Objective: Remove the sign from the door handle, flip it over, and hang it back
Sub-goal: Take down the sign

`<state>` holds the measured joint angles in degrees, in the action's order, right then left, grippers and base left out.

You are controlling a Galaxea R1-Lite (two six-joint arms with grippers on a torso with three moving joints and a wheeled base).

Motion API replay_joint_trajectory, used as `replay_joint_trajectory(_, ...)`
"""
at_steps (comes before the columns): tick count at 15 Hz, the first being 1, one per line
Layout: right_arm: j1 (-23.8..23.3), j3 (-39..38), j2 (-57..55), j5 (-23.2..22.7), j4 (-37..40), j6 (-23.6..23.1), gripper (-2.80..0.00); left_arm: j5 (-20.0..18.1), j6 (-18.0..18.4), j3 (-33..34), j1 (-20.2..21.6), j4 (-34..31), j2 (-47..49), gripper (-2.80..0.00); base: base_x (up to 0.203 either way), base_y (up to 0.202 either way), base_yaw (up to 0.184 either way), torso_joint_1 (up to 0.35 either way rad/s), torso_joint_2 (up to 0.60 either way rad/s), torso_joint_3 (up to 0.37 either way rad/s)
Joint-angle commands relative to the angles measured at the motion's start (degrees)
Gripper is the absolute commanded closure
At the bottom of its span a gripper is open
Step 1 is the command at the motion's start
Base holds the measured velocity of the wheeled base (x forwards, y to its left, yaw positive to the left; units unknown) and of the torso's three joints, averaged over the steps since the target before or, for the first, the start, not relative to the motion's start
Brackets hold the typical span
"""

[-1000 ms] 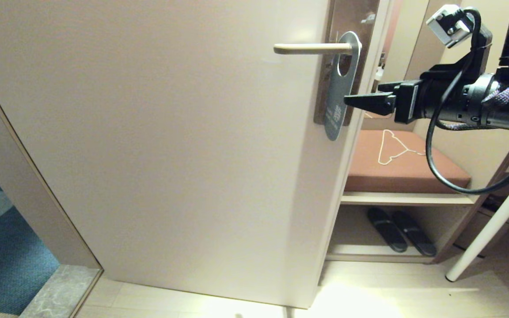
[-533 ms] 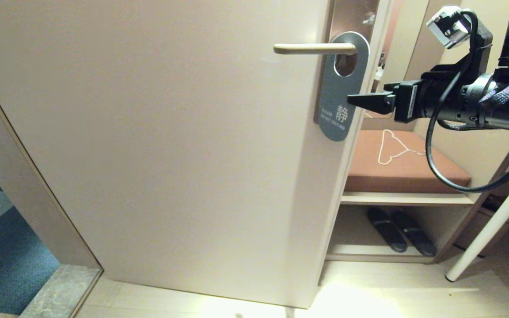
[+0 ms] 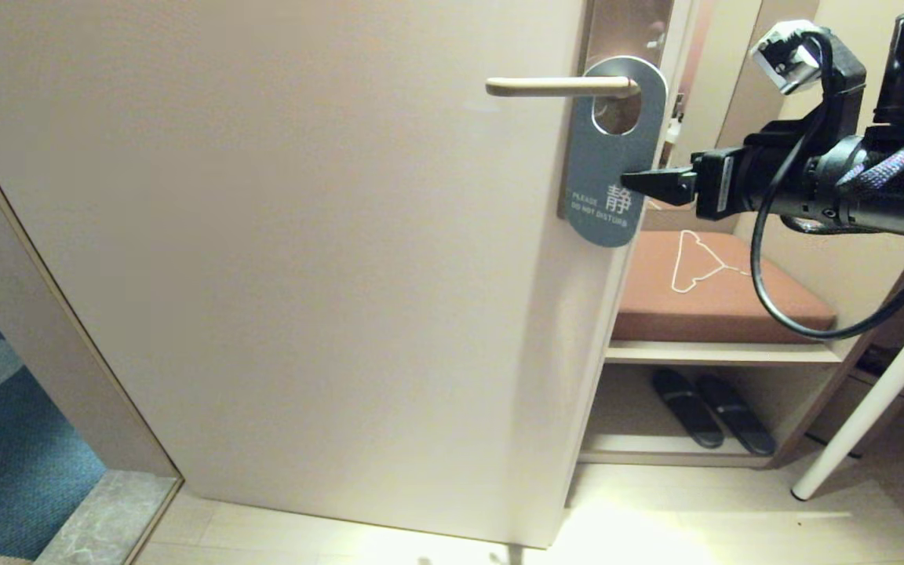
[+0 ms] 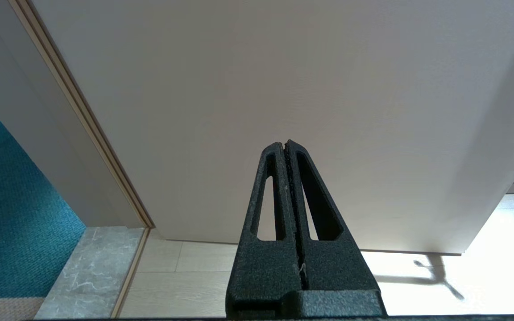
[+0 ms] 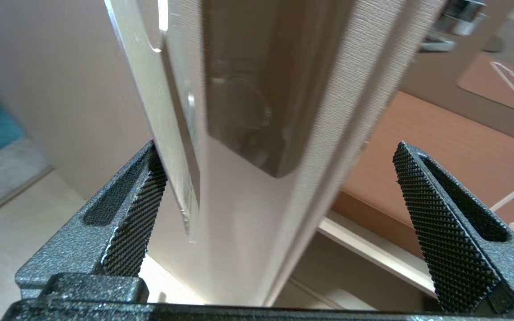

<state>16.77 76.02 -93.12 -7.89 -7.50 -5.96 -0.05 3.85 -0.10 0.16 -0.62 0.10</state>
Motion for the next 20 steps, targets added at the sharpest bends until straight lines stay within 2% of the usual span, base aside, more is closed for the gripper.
replay_joint_trajectory(1, 0.1, 0.1, -0.7, 0.0, -0.1, -0.1, -2.80, 0.0, 0.0, 0.0, 0.0, 0.0, 0.1, 0.00, 0.000, 0.000, 0.000, 0.000, 0.00, 0.000)
replay_joint_trajectory(9, 3.1, 0.5, -3.9, -0.8, -5.2, 0.0, -2.80, 0.0, 0.0, 0.0, 0.0, 0.0, 0.1, 0.00, 0.000, 0.000, 0.000, 0.000, 0.00, 0.000)
replay_joint_trajectory(20, 3.4, 0.6, -5.4, -0.8, -8.1, 0.2, -2.80, 0.0, 0.0, 0.0, 0.0, 0.0, 0.1, 0.00, 0.000, 0.000, 0.000, 0.000, 0.00, 0.000)
